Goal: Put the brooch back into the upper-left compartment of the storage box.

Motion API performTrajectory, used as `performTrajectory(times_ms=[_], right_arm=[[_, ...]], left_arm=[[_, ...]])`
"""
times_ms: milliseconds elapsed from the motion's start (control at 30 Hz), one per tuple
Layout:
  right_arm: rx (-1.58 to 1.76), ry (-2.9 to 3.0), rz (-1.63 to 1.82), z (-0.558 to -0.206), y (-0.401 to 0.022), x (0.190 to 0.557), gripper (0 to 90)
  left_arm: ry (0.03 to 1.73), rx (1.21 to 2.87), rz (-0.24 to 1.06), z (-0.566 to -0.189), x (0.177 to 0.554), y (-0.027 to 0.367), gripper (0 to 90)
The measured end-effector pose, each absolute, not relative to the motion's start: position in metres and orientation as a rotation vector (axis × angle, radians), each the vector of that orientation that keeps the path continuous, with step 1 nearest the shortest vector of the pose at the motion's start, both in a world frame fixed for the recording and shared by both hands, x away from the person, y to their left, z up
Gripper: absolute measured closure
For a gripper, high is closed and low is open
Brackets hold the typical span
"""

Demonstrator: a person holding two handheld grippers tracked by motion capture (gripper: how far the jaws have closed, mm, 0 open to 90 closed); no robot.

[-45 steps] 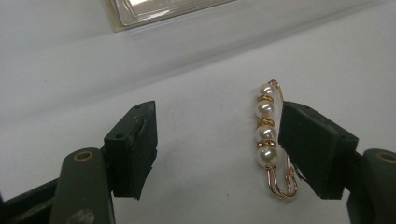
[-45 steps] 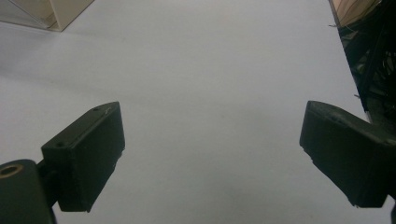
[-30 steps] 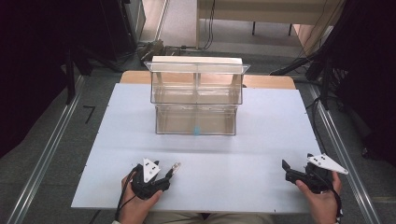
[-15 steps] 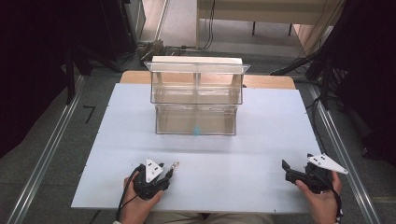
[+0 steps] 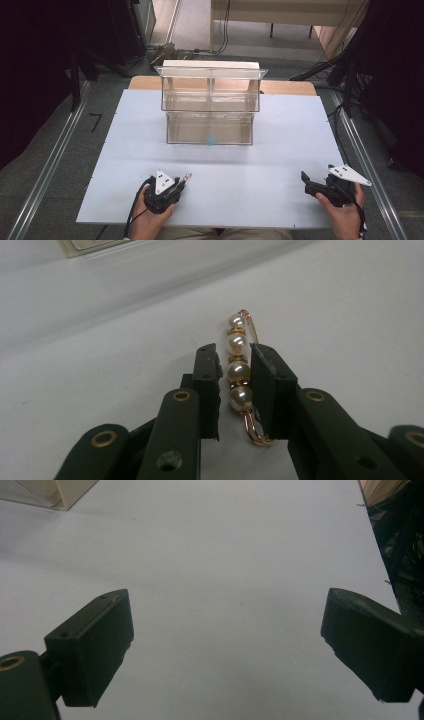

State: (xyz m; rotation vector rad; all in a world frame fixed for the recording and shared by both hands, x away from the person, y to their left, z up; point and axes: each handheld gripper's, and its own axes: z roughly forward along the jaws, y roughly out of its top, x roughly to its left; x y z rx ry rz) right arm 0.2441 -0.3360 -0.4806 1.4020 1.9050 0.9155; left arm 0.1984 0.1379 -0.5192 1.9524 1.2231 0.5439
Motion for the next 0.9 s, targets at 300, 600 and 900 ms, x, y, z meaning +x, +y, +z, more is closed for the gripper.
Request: performTrajectory(times_ms=[300, 600, 900], right_arm=[[1.402, 1.908, 0.915, -0.4805, -0.3348, 0.2448, 5.5], [1.398, 1.908, 0.92, -0.4803, -0.3361, 0.2449, 5.5], [1.406, 1.904, 0.927, -0.4806, -0.3373, 0.245, 5.5]], left_arm=[[1.225, 1.928, 0.539, -0.5211, 0.1966, 0.1367, 78.8], [1.212, 1.94, 0.564, -0.5201, 0.1957, 0.1353, 79.2], [1.192, 1.93, 0.569, -0.515, 0.1965, 0.1362, 79.2]])
